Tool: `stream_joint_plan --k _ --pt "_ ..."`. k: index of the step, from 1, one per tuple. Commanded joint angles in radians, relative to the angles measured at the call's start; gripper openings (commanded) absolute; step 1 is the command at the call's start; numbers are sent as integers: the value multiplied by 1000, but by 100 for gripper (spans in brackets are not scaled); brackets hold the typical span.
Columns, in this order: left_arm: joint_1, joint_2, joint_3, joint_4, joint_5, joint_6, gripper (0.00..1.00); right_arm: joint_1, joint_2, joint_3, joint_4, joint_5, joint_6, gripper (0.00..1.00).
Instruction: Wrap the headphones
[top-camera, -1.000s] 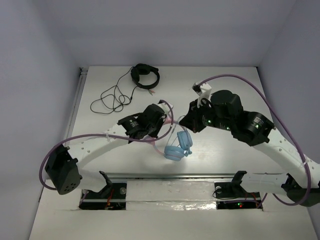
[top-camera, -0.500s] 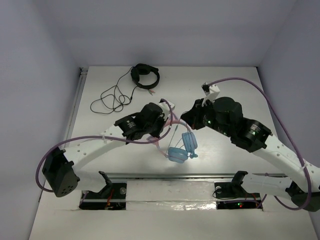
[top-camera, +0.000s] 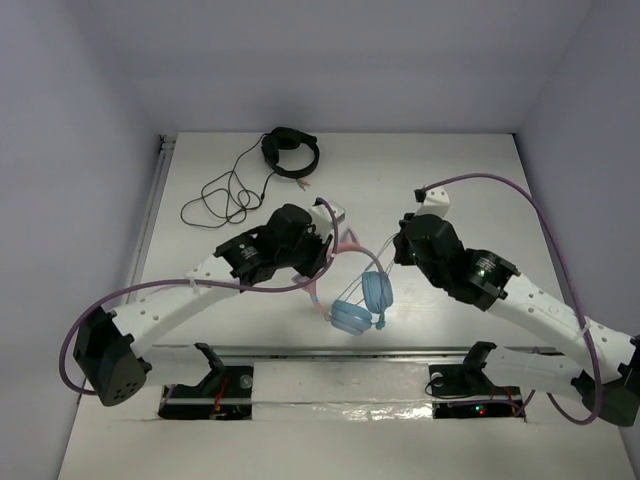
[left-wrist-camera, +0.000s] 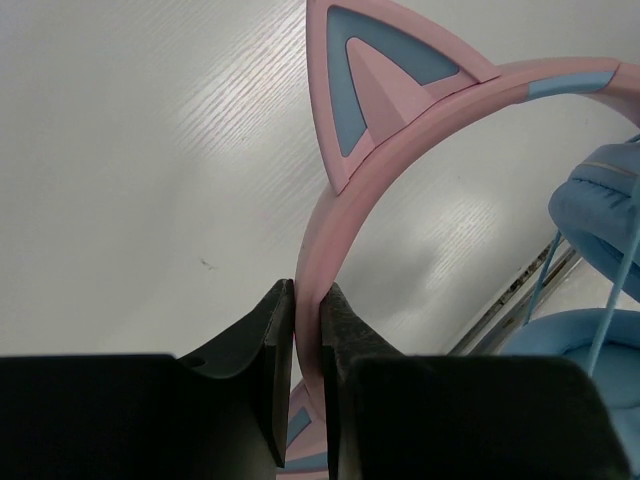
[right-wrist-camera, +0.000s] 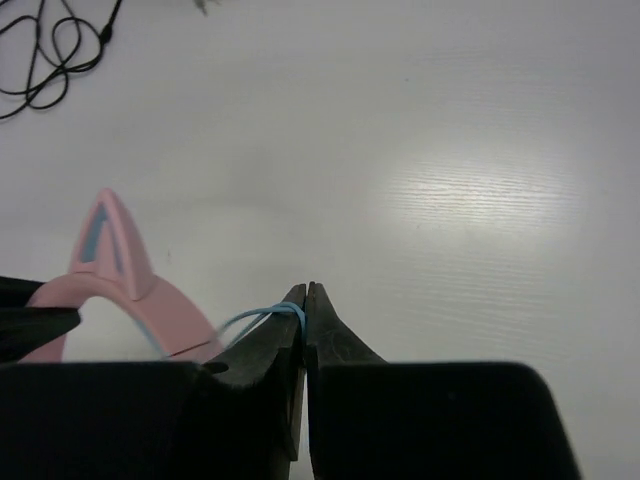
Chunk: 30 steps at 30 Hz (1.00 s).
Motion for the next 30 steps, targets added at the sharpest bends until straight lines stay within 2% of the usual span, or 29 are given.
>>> stream_joint_plan --k 1,3,7,9,14,19,22,27,29,30 --pt "43 -57 -6 48 69 1 0 -49 -22 -43 50 38 12 7" --pt "66 -47 5 46 129 1 0 -70 -13 -60 84 -50 -3 28" --pt "98 -50 2 80 223 -9 0 -161 42 -66 134 -147 -24 39" --pt "117 -34 16 72 243 -18 0 -198 42 -49 159 -186 -31 50" --pt "198 -7 16 103 339 -35 0 -257 64 14 161 -262 -63 58" --pt "235 50 40 105 349 -55 0 -257 -33 65 170 -396 -69 74" --pt "244 93 59 115 356 -58 0 -257 -65 100 144 -419 -81 82" --pt "244 140 85 128 359 -81 0 -257 -79 85 160 -473 -72 87" --pt "244 148 94 131 359 -91 0 -257 -80 72 162 -491 -63 87" --pt "253 150 97 135 361 -94 0 -257 -85 69 164 -502 -57 84"
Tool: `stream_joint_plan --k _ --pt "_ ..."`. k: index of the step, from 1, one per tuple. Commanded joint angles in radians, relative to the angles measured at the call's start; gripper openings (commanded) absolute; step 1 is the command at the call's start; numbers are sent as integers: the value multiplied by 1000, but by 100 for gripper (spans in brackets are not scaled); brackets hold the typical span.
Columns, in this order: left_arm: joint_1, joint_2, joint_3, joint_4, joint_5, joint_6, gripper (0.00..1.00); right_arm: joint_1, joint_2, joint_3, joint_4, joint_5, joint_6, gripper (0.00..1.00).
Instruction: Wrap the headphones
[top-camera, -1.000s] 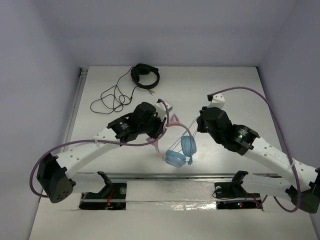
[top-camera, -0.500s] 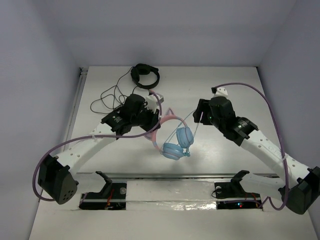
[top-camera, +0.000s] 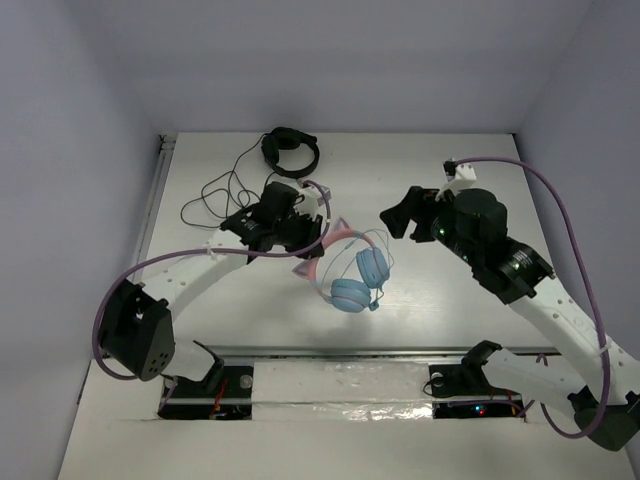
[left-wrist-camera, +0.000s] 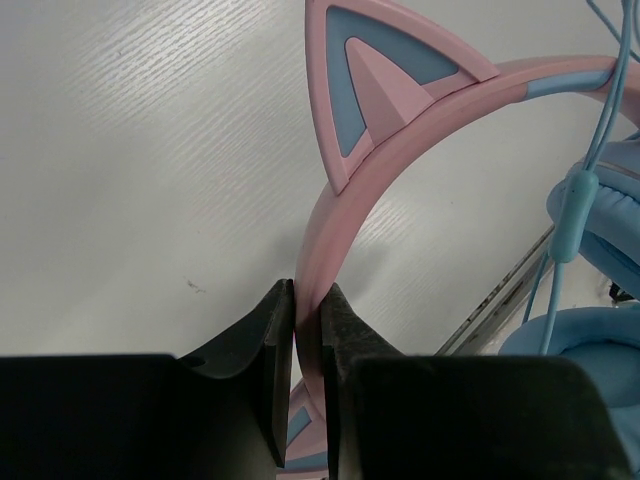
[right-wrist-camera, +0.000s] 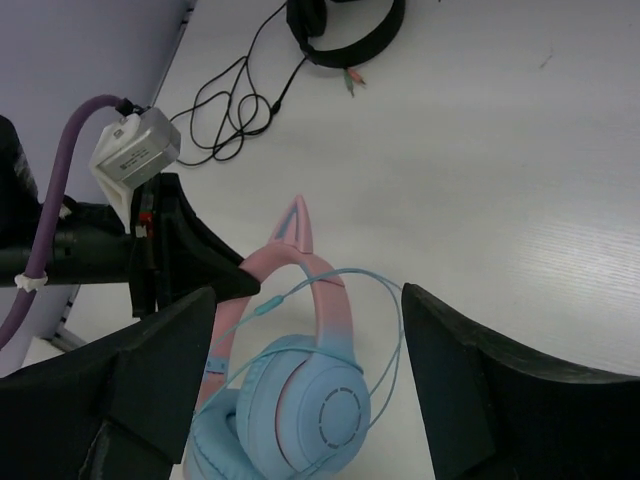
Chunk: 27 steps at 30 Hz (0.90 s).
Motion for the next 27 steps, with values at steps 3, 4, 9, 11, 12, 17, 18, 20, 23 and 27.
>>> stream_joint_plan --k 3,4,9,11,12,17,18,20,23,27 --pt "25 -15 90 90 57 -79 0 -4 -33 -18 25 -90 25 66" --pt "39 -14 92 93 58 -93 0 -4 -46 -27 22 -113 43 53" --pt "71 -7 102 122 15 -148 0 -4 -125 -121 42 -221 107 8" --pt "71 -3 110 130 3 -166 0 -4 -139 -144 62 -262 133 3" --pt "71 0 112 133 -3 -169 0 -4 -147 -155 85 -274 144 1" --pt "71 3 122 144 -17 -191 0 16 -152 -208 130 -310 167 7" --pt "71 2 122 148 -21 -199 0 16 -147 -207 128 -305 166 16" --pt "71 3 122 150 -20 -203 0 28 -135 -208 134 -304 158 23" --pt "71 3 124 150 -22 -211 0 37 -109 -208 130 -281 152 26" --pt "71 -1 124 148 -44 -217 0 37 -93 -208 121 -265 150 28"
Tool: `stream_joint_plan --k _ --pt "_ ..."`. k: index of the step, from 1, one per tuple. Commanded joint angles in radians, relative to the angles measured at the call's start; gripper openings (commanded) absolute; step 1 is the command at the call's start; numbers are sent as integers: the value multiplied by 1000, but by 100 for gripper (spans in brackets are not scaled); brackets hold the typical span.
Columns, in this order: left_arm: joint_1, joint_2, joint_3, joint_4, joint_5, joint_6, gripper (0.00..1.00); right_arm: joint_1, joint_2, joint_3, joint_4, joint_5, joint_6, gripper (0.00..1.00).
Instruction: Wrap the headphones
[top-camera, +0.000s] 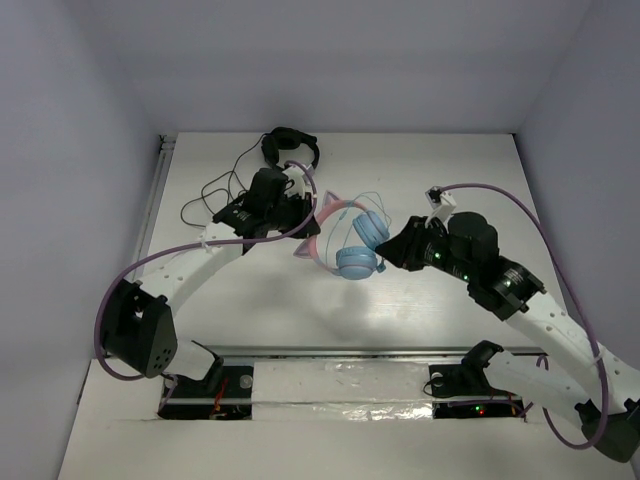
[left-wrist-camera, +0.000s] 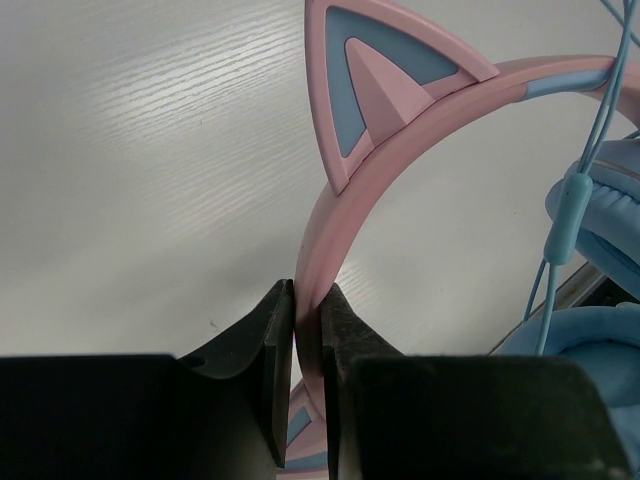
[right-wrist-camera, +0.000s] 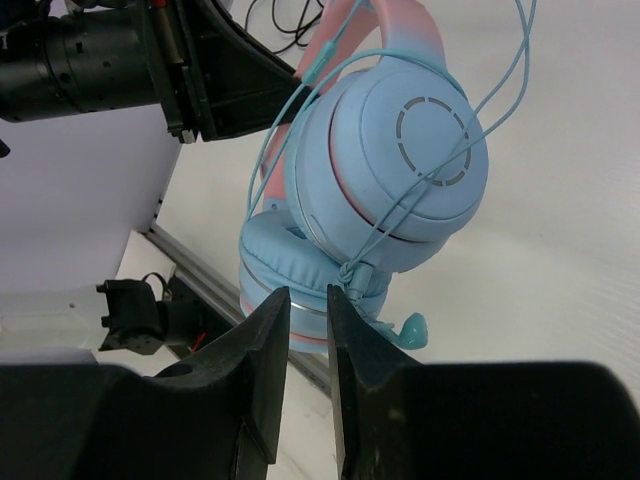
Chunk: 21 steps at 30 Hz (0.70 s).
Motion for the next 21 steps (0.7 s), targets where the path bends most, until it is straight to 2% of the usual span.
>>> stream_joint_plan --k 1,8,21 --pt "-2 -19 63 76 11 -48 0 9 7 1 45 21 -9 28" --pt "-2 -31 63 83 -43 -72 0 19 -11 18 2 65 -17 27" --pt "-2 -77 25 106 -43 -140 0 37 41 -2 6 148 -26 35"
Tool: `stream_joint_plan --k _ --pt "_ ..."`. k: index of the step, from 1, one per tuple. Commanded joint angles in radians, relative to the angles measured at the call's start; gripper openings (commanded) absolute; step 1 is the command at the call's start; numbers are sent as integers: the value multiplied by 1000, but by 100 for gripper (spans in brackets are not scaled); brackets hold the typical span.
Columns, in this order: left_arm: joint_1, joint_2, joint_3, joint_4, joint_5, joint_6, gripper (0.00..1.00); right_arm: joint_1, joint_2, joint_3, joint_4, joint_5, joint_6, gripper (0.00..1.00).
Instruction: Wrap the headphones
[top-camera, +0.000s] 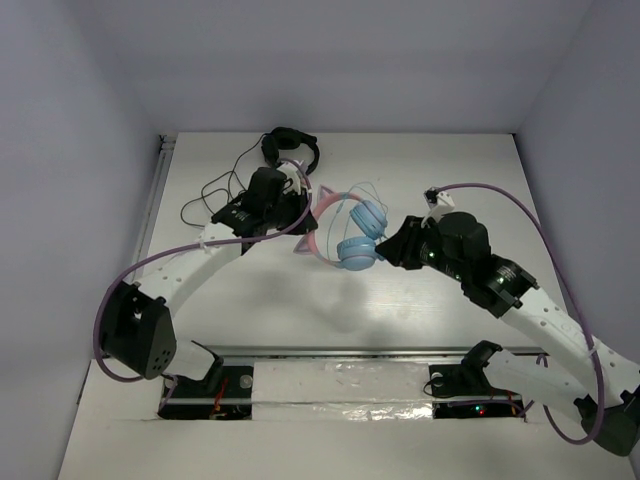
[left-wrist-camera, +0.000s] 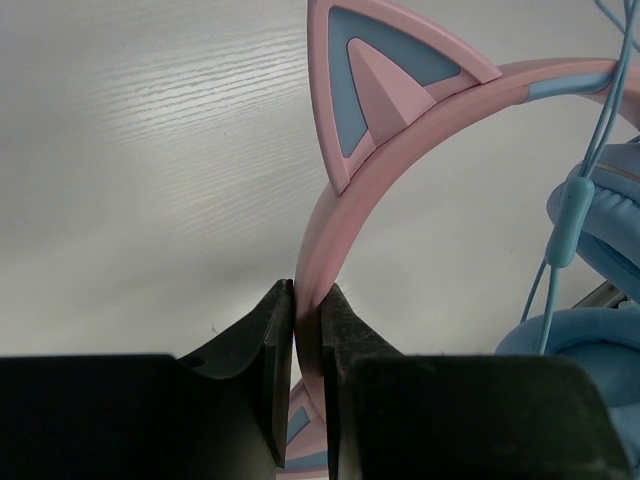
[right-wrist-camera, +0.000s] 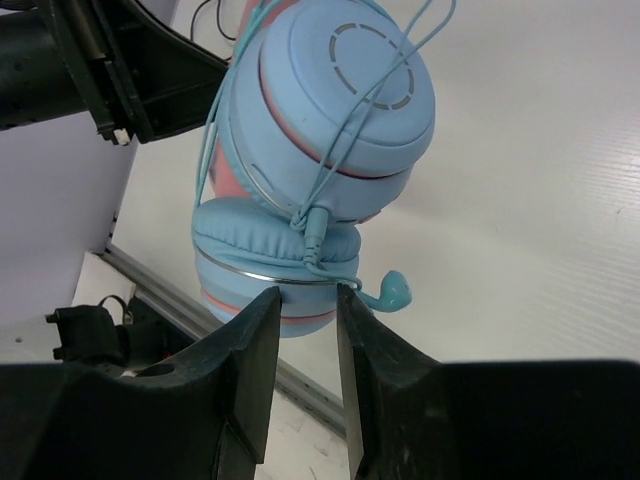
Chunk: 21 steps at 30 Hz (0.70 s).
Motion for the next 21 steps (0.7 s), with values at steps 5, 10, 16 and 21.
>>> stream_joint_plan --k 5,10,16,21 --pt "-2 -90 0 90 42 -60 0 20 15 -10 33 86 -19 36" --pt "-11 -99 -29 93 62 -64 0 29 29 -20 54 106 -16 36" --pt "-40 -95 -30 69 48 -52 0 51 54 -18 62 146 -16 39" --pt "-51 -98 -29 67 45 -55 0 69 60 -24 90 158 3 34"
